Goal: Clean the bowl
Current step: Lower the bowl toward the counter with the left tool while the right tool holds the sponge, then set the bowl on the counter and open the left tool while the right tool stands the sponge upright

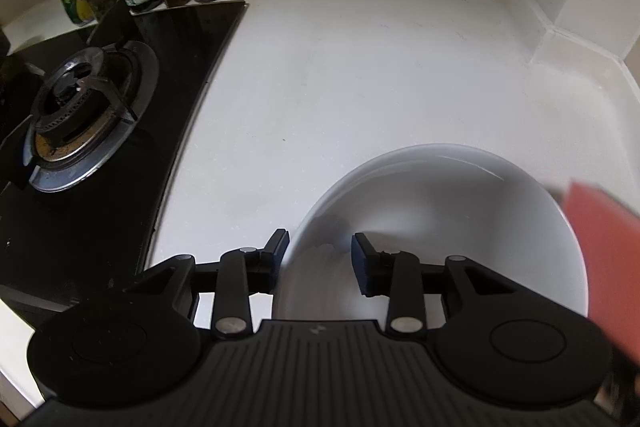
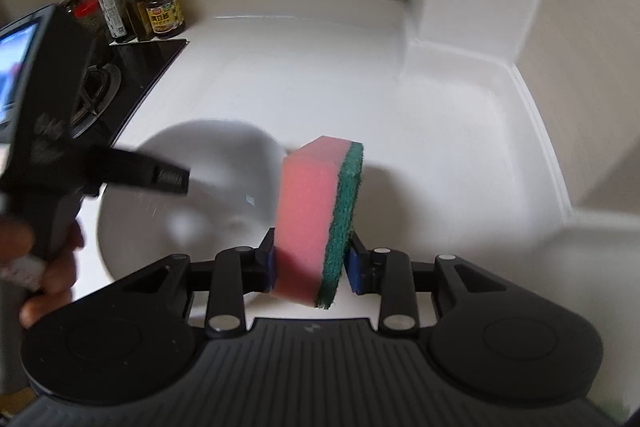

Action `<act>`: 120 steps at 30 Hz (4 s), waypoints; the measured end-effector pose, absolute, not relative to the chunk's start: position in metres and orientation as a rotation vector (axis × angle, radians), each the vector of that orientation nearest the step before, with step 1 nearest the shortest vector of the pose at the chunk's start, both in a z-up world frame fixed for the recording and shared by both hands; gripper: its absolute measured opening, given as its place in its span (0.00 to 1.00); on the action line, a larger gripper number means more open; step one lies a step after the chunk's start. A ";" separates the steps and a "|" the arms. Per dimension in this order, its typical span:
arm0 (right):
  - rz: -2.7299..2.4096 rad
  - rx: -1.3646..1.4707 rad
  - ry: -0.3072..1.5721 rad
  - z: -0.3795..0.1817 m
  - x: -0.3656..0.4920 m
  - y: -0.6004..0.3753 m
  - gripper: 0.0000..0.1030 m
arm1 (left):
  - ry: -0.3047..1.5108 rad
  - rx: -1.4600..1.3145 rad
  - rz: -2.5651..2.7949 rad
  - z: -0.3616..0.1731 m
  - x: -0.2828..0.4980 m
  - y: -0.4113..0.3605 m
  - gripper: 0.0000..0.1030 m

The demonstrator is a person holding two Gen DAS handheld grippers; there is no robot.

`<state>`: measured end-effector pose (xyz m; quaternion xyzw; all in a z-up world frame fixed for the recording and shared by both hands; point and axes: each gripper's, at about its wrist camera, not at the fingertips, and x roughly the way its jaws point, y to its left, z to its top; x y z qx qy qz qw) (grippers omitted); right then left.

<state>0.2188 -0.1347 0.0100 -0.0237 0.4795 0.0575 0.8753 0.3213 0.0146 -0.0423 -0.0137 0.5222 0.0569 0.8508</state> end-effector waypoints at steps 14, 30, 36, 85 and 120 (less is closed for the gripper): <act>0.173 -0.111 1.070 -0.011 0.269 -0.133 0.27 | 1.169 0.085 -0.087 -0.036 0.327 0.029 0.19; 0.165 -0.018 1.107 -0.004 0.291 -0.130 0.27 | 1.102 0.293 -0.106 -0.033 0.345 0.011 0.26; 0.101 0.061 1.062 -0.011 0.294 -0.130 0.27 | 1.127 0.200 -0.106 -0.028 0.343 0.025 0.24; -0.054 -0.045 0.794 -0.073 0.205 -0.147 0.27 | 0.927 -0.028 -0.067 0.003 0.240 0.050 0.12; -0.097 0.043 0.551 0.014 0.120 -0.129 0.32 | 0.909 0.025 -0.155 0.016 0.199 0.043 0.12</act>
